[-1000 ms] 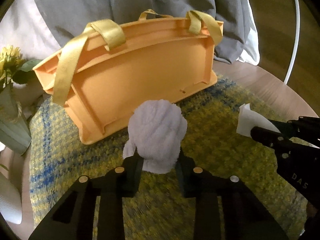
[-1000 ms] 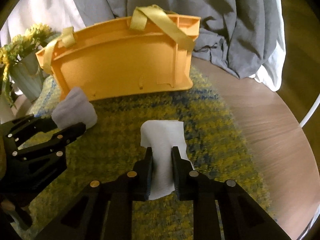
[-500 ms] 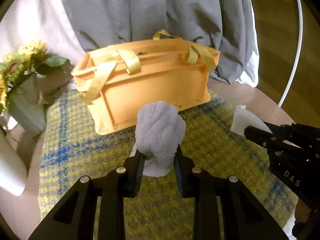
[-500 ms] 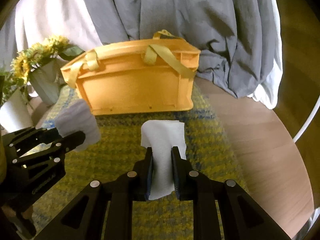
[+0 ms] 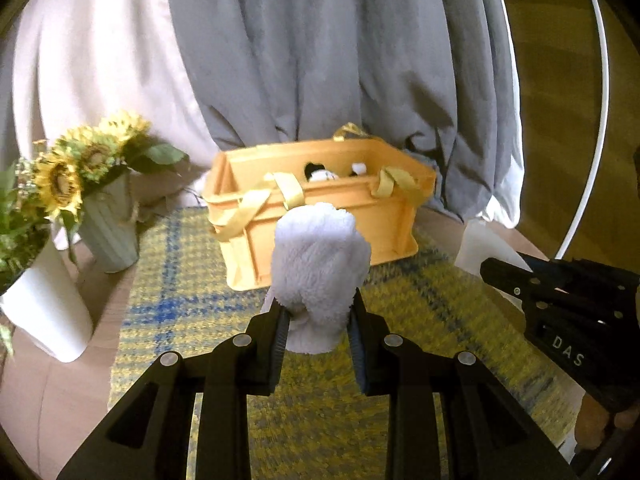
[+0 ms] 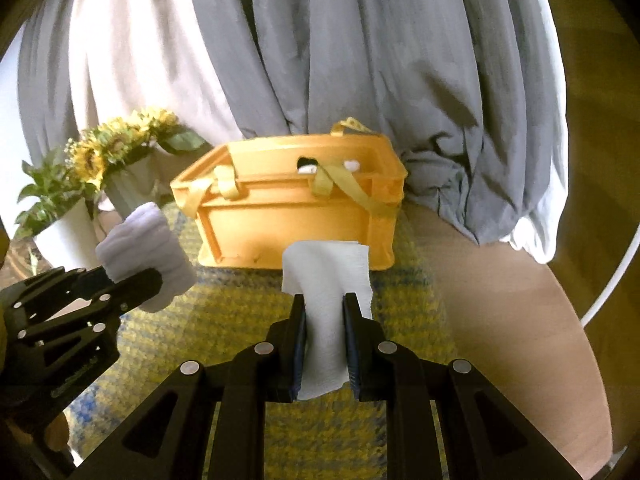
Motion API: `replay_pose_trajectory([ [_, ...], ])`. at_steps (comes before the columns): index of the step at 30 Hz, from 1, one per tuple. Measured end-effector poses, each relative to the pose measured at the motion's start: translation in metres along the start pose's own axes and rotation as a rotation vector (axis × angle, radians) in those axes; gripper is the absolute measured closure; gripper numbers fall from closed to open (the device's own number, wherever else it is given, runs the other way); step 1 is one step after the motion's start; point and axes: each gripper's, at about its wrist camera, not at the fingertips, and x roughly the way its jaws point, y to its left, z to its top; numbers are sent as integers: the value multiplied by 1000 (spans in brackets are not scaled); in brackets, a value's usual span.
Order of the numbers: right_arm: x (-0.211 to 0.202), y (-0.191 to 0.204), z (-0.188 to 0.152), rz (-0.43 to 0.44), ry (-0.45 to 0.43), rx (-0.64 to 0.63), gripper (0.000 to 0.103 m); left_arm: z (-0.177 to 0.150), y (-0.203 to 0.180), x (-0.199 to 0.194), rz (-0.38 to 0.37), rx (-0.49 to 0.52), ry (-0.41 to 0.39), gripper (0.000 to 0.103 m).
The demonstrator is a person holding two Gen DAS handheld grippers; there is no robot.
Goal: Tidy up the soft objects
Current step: 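Lift the sock and white square and carry them over the crate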
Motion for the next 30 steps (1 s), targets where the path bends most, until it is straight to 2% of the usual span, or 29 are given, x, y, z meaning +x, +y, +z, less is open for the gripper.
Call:
replay_pose_trajectory([
  [17,-30,-11,31,80,-133,-43,84,24,-13,-44,105,-60,-148,75],
  [30,-23,-15,68,101,-228,-41,84,66,-9,-36,122,-64,-227,75],
])
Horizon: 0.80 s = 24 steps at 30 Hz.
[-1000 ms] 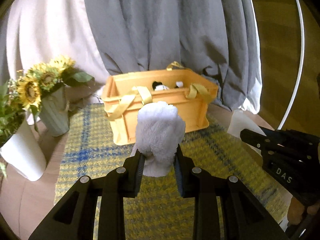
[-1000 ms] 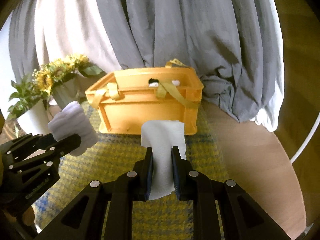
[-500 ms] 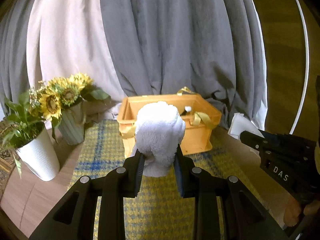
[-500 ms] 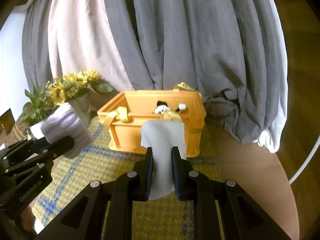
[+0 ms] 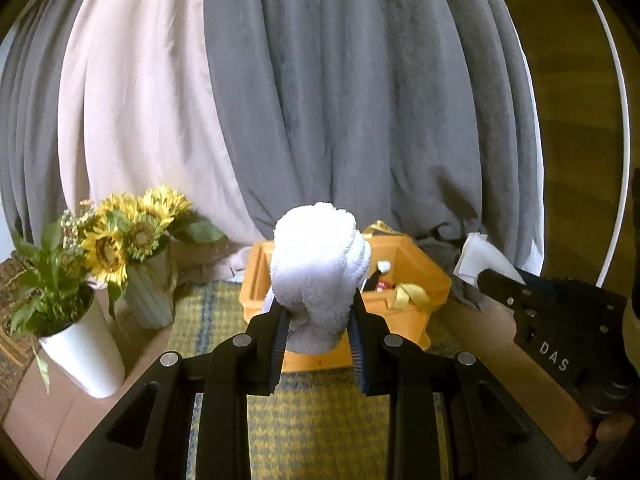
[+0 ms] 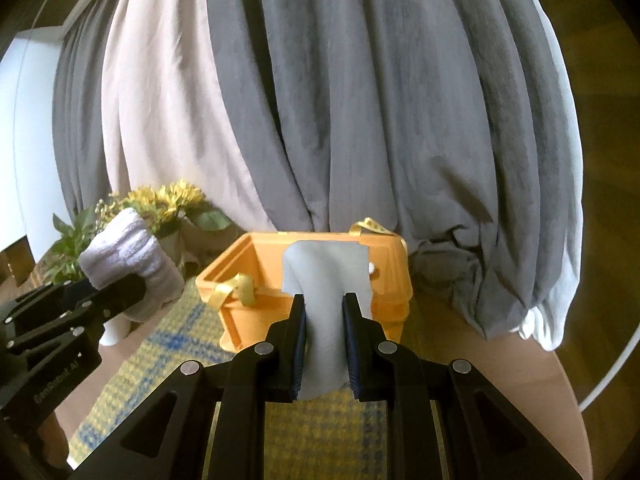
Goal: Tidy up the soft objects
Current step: 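Lift the sock and white square and carry them over the crate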
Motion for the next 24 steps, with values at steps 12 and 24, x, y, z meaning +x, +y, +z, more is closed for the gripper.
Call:
replay_pose_trajectory([
  [12,37,3,36,-13,-61,-21,84,30,11,48,7,-1,-35,75],
  [24,89,-7,63,-15,-82,-32,84,53,19,96,35,11,-41,75],
])
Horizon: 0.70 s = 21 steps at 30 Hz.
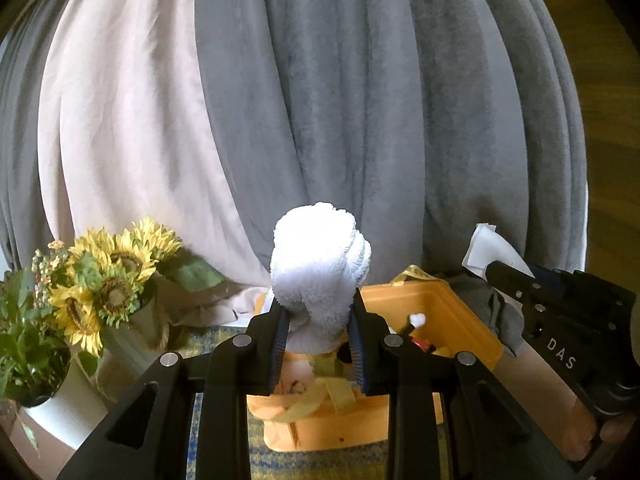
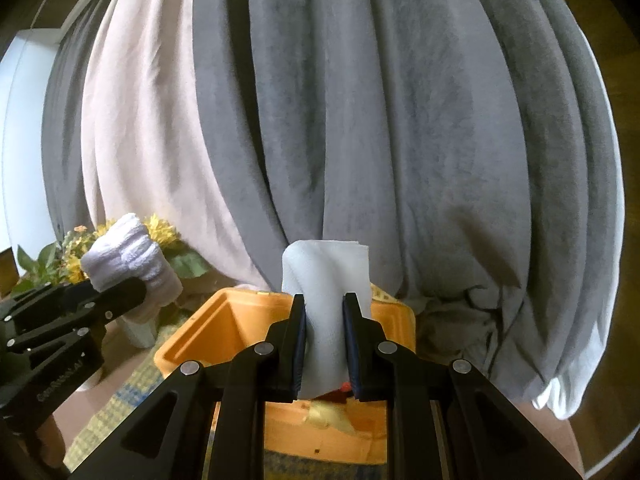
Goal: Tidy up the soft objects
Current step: 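Lift the sock and white square and carry them over the crate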
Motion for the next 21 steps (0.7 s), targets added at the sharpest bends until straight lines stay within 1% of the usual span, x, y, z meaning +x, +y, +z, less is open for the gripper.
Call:
replay_pose_trajectory([
  [4,17,-4,2,-1,9,-2,84,4,1,19,10,14,5,75],
  [10,44,-8,1,-7,41,-19,84,3,0,52,9,31,42,75],
  [15,68,-10,-5,-12,86,-30,84,-3,1,82,-11,25,93,75],
  [21,98,-13,-16,-8,167,-26,84,-12,-1,112,-40,32,170,75],
])
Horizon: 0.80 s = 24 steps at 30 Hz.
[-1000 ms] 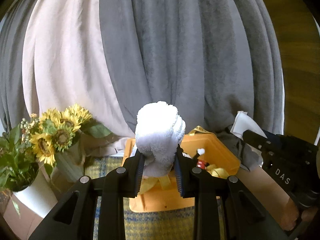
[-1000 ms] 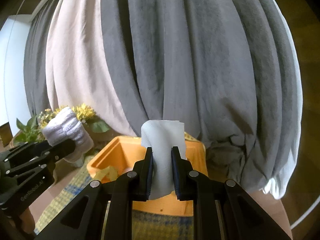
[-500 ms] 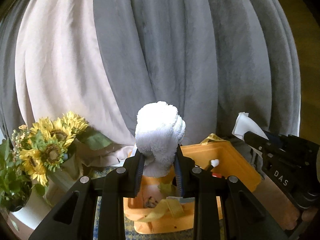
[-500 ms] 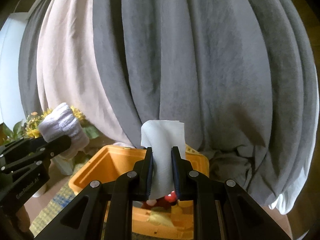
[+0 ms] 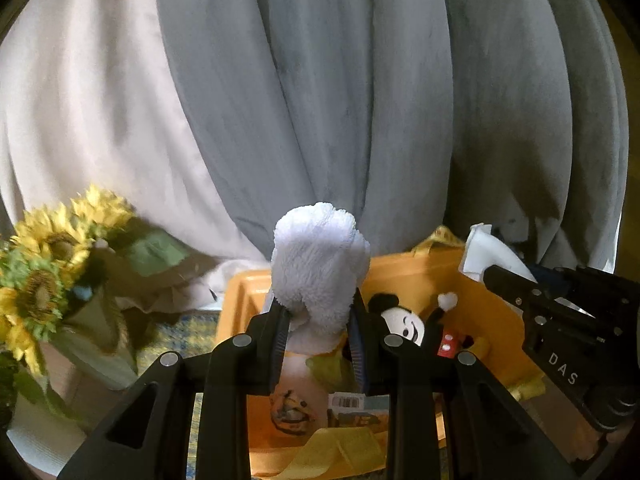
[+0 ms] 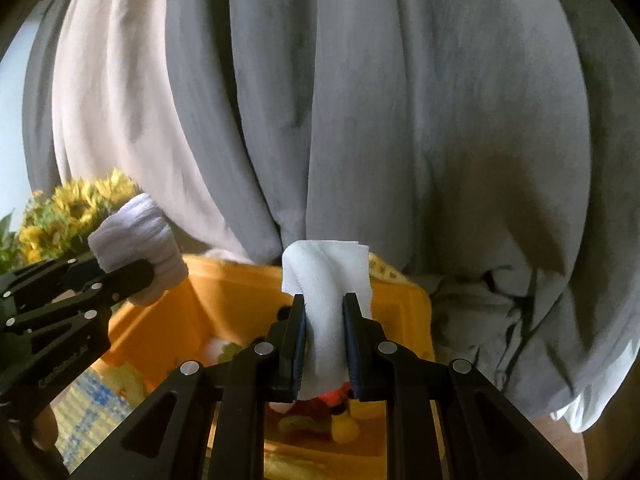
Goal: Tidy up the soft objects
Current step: 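Lift the sock and white square and carry them over the crate, then open both tools to drop the sock and white square into the crate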
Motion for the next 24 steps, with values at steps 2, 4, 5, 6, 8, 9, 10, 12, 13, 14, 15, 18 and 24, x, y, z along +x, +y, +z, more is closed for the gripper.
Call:
replay_pose_trajectory([
  [2,8,-1,-3,9,32,3,84,-3,-2,10,-7,9,26,75],
  [4,16,-2,-8,17,61,1,84,-7,-3,19,-16,17,53,75],
  [5,19,-1,-11,19,78,0,84,-9,-5,24,-22,24,70,75],
  [6,23,-2,-13,23,92,2,84,-11,-5,28,-28,29,84,75],
  [8,31,-3,-18,36,126,8,84,-15,-7,35,-35,40,107,75],
  [9,34,-3,-19,43,136,11,84,-16,-8,39,-34,49,122,75],
  [10,36,-3,-21,45,144,11,84,-18,-10,43,-36,58,134,75],
  [12,41,-3,-23,52,164,9,84,-21,-12,48,-41,70,154,74],
  [13,42,-2,-25,58,171,7,84,-23,-12,51,-42,72,165,73],
  [14,45,-2,-26,62,183,6,84,-24,-11,52,-43,72,172,72],
  [15,46,-2,-27,68,189,6,84,-25,-11,53,-45,70,177,69],
  [18,50,-2,-29,82,204,7,80,-27,-9,54,-49,53,190,54],
  [24,42,-2,-26,54,174,5,52,-26,-5,41,-21,35,166,33],
])
